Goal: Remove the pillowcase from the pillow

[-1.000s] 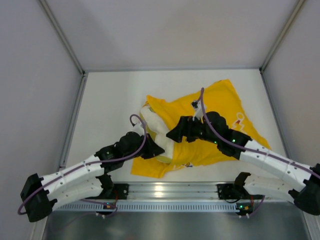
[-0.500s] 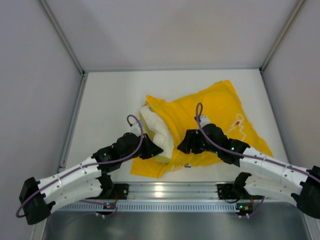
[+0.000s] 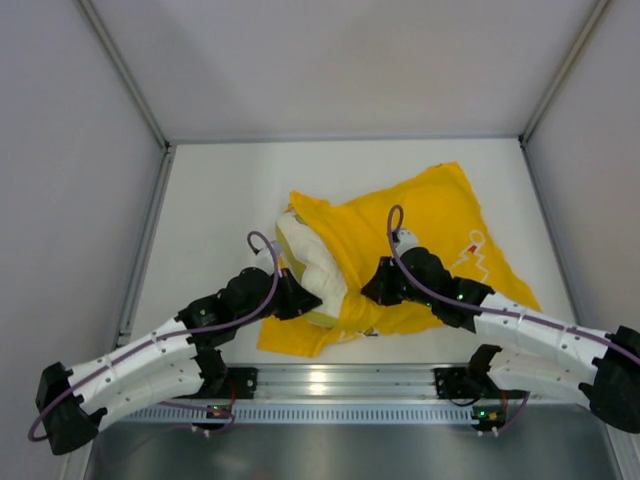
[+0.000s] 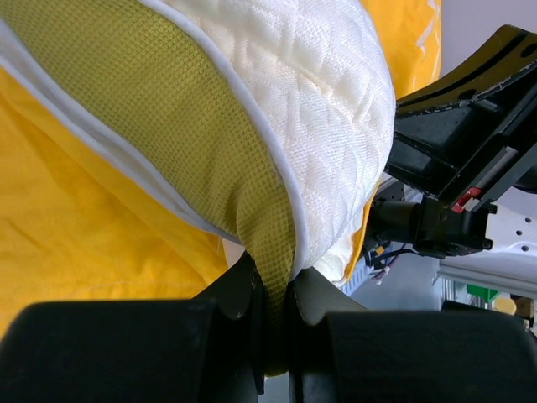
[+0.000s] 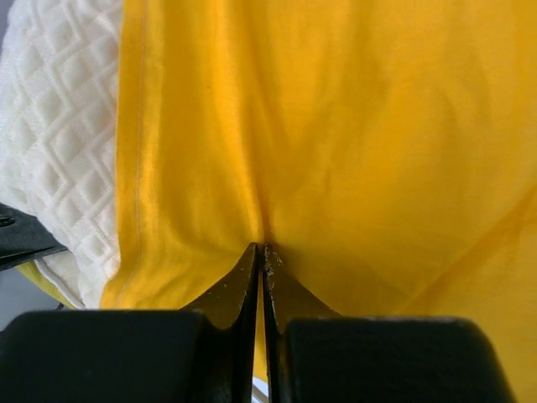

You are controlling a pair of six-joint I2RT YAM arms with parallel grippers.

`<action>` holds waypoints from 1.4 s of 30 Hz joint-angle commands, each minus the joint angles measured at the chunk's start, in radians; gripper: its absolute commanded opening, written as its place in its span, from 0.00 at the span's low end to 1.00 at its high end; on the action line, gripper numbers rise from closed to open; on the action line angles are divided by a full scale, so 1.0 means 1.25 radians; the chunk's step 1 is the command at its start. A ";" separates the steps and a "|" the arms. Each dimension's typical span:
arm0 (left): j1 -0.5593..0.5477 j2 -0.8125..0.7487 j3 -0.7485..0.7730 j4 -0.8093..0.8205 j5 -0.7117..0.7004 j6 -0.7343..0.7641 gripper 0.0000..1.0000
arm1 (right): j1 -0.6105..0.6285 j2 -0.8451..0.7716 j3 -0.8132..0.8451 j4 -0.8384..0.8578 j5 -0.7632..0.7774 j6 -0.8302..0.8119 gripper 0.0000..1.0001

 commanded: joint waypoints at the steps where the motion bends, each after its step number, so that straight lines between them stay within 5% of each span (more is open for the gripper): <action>1: -0.003 -0.059 0.034 -0.006 -0.030 0.000 0.00 | 0.009 -0.016 -0.017 0.028 0.076 0.003 0.00; 7: -0.003 -0.175 0.157 -0.277 -0.169 0.045 0.00 | -0.007 -0.064 0.010 -0.108 0.285 -0.023 0.00; 12: -0.002 -0.224 0.239 -0.401 -0.208 0.061 0.00 | -0.050 -0.114 0.009 -0.122 0.224 -0.054 0.00; 13: -0.002 -0.227 0.232 -0.402 -0.204 0.060 0.00 | -0.050 -0.120 0.011 -0.126 0.221 -0.056 0.05; 16: -0.002 -0.241 0.204 -0.405 -0.219 0.044 0.00 | -0.055 -0.162 0.008 -0.138 0.211 -0.036 0.61; 19: -0.002 -0.233 0.191 -0.404 -0.228 0.041 0.00 | -0.055 -0.175 0.003 -0.106 0.076 -0.026 0.73; 23: -0.002 -0.189 0.173 -0.376 -0.215 0.038 0.00 | -0.032 -0.171 -0.045 0.107 -0.240 0.019 0.76; 25: -0.002 -0.176 0.155 -0.338 -0.190 0.039 0.00 | -0.005 -0.166 -0.064 0.194 -0.262 0.035 0.76; 32: -0.003 -0.091 0.135 -0.250 -0.146 0.042 0.00 | 0.186 0.025 0.119 0.038 0.004 -0.014 0.76; 42: -0.003 -0.099 0.100 -0.207 -0.123 0.025 0.00 | 0.278 0.184 0.315 -0.072 0.239 0.017 0.76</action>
